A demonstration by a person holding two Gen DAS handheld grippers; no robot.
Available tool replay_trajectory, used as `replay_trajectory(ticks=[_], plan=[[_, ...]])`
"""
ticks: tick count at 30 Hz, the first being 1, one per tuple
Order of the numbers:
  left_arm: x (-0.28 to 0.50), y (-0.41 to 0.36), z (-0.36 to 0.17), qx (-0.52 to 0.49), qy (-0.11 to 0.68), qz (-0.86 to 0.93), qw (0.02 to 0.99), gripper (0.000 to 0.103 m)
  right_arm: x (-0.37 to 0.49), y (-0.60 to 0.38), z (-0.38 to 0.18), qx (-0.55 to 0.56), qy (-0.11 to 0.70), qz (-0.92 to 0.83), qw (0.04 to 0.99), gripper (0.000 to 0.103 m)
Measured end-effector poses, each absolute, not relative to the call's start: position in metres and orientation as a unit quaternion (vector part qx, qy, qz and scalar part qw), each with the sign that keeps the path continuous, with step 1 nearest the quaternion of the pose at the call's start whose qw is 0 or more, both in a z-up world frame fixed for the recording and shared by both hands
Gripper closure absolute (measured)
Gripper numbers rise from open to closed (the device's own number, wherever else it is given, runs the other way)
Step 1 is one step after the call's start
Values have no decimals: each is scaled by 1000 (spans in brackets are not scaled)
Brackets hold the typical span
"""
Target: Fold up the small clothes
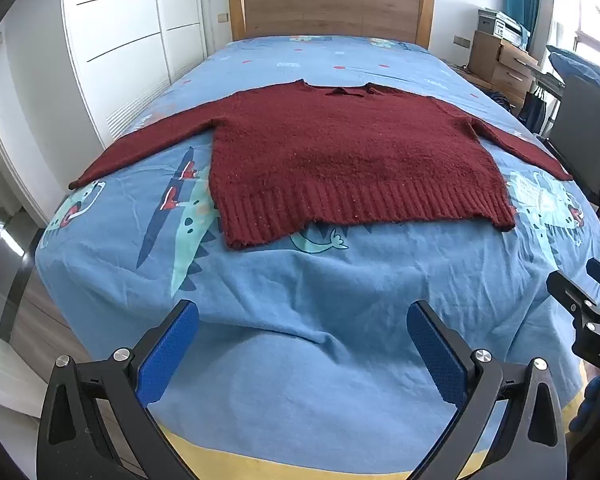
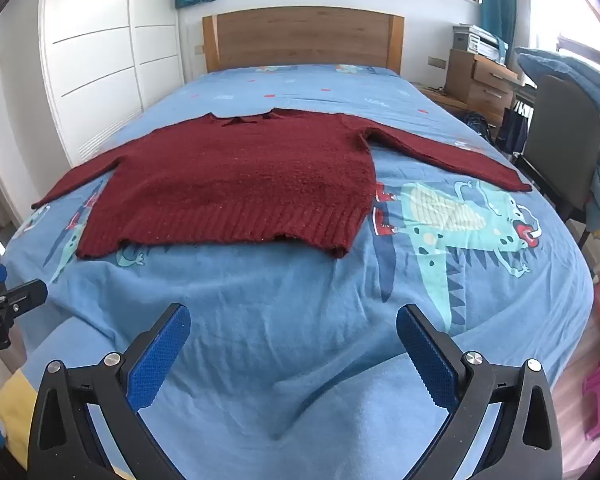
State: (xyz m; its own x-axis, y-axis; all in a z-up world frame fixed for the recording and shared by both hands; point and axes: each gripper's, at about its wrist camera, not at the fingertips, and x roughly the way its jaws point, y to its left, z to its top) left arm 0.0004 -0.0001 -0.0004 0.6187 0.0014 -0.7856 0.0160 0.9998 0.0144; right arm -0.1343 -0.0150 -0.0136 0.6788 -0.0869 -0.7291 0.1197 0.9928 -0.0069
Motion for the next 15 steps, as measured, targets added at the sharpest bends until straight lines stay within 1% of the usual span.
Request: replay_trajectory(ticks=[7,15], plan=[[-1,-8,-3,2,441,1,898,1,-135,-15,-14,19,398,-56,916,0],[-2,6,-3,-11,435,4,900,1,-135,-14,-15,17,398,-57,915,0]])
